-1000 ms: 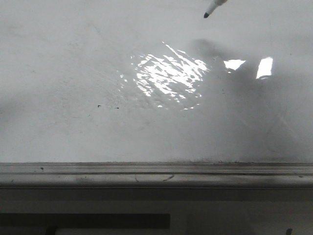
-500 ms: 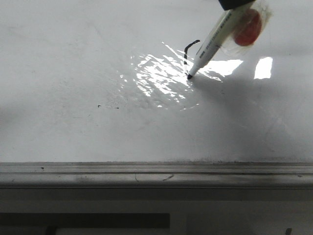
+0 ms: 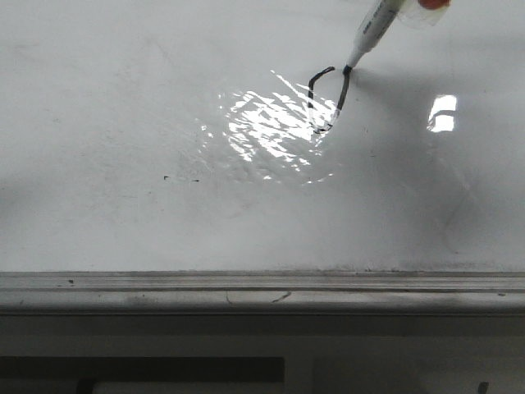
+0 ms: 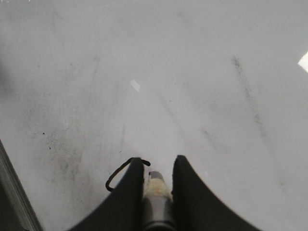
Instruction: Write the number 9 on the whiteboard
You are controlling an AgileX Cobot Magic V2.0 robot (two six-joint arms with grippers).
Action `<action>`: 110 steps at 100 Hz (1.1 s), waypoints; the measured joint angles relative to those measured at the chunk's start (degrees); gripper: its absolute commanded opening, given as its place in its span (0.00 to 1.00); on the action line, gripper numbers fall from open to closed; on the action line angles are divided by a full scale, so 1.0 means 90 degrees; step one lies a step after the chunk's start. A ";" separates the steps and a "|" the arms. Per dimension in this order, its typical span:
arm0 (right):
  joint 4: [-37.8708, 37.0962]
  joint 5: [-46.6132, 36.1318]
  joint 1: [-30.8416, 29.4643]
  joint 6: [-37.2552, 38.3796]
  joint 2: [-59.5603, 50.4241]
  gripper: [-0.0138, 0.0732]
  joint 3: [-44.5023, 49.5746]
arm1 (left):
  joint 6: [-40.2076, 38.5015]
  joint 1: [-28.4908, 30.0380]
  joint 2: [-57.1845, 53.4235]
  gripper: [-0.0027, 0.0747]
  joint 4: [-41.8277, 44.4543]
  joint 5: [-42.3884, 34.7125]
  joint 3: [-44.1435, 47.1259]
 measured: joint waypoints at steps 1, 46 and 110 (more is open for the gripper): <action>0.0000 0.0022 0.0000 0.0000 0.0017 0.11 0.0000 | 0.0000 0.0000 0.0000 0.01 0.0000 0.0000 0.0000; 0.0930 0.1078 0.0164 0.0000 -0.0231 0.11 0.1021 | 0.0000 0.0000 0.0000 0.01 0.0000 0.0000 0.0000; 0.0883 0.1864 0.1561 -0.0497 -0.0531 0.11 -0.0014 | 0.3976 -0.1382 0.2335 0.47 -0.2501 0.1046 0.0000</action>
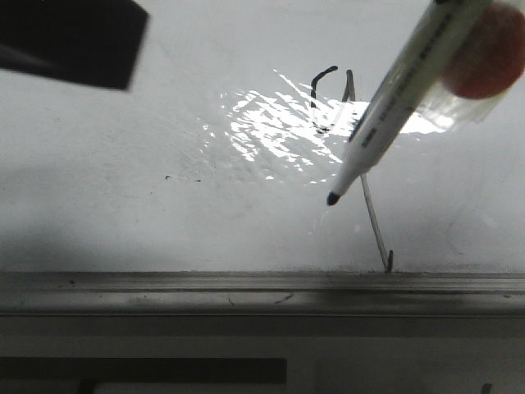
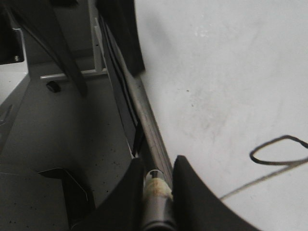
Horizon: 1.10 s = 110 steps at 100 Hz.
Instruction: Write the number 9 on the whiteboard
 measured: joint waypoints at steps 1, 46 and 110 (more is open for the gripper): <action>0.0000 -0.0027 0.0029 -0.0011 0.0014 0.11 0.0000 | 0.0111 -0.0044 0.0078 0.47 -0.0032 -0.0028 0.0000; 0.0012 -0.0497 0.0884 -0.0036 0.0133 0.11 0.0000 | 0.1451 -0.1299 0.1187 0.44 -0.1137 -0.1248 -0.0168; 0.0011 -0.0607 0.0873 -0.0048 0.0352 0.81 -0.0011 | 0.1596 -0.1349 0.1502 0.01 -0.1619 -0.1089 0.0007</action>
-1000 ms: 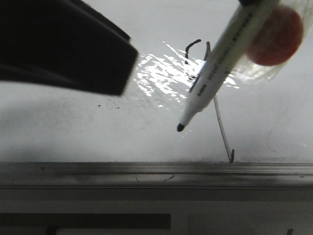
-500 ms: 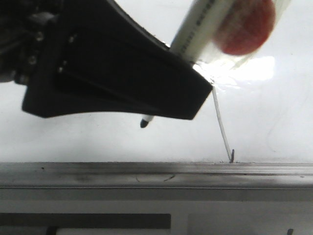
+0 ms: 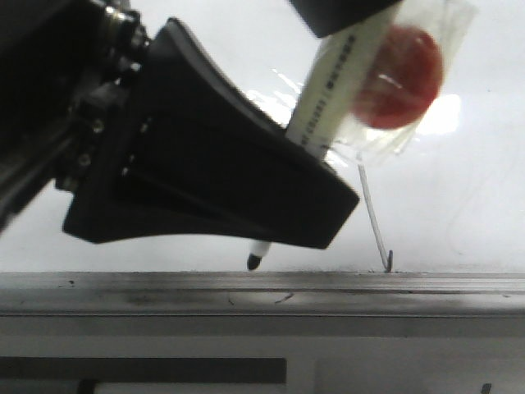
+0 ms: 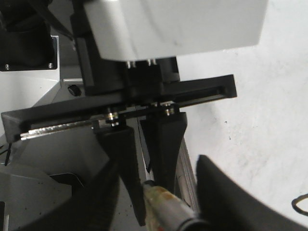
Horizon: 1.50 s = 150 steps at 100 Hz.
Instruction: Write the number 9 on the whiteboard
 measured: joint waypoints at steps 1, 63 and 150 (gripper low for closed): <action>0.0000 -0.0034 0.0000 0.0000 -0.0002 0.82 0.0000 | -0.0007 0.0000 0.0000 0.01 -0.0023 -0.0023 0.0015; 0.0060 -0.0906 -0.0936 0.0000 -0.1589 0.09 -0.0012 | -0.1174 0.0000 -0.0130 0.01 -0.2052 -0.3009 0.0555; 0.0198 -0.0881 -0.0961 0.0061 -0.1589 0.09 -0.0012 | -0.1288 -0.0078 -0.0076 0.34 -0.2185 -0.4587 -0.0044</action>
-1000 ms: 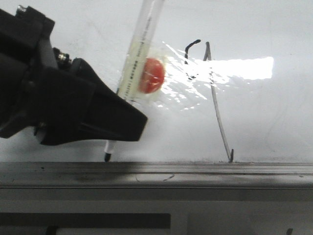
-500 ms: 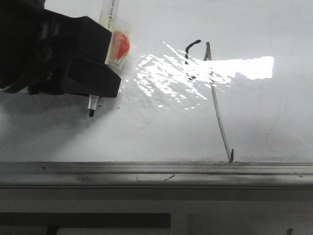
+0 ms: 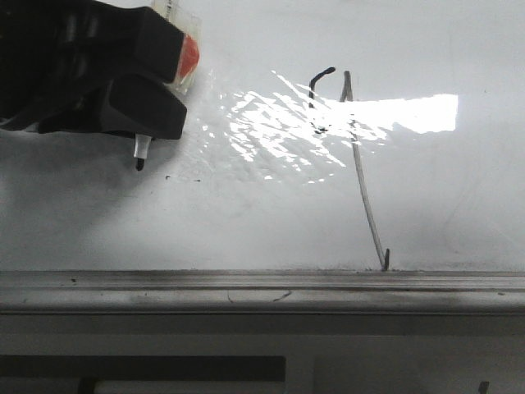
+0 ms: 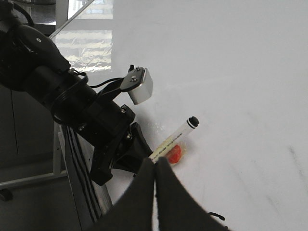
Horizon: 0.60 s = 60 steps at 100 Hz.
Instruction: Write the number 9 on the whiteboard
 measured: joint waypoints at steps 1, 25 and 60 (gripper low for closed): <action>0.0000 0.0000 0.0000 0.0000 0.0000 0.09 0.0000 | 0.0000 0.0000 0.0000 0.36 0.0000 0.0000 0.0000; 0.0135 0.0000 0.0000 0.0000 0.0000 0.09 0.0000 | 0.0000 -0.0038 0.0021 0.61 0.0000 0.0176 -0.0029; 0.0047 0.0141 0.0000 0.0014 -0.0036 0.09 0.0000 | 0.0000 -0.0052 -0.0515 0.72 0.0000 -0.0318 0.0002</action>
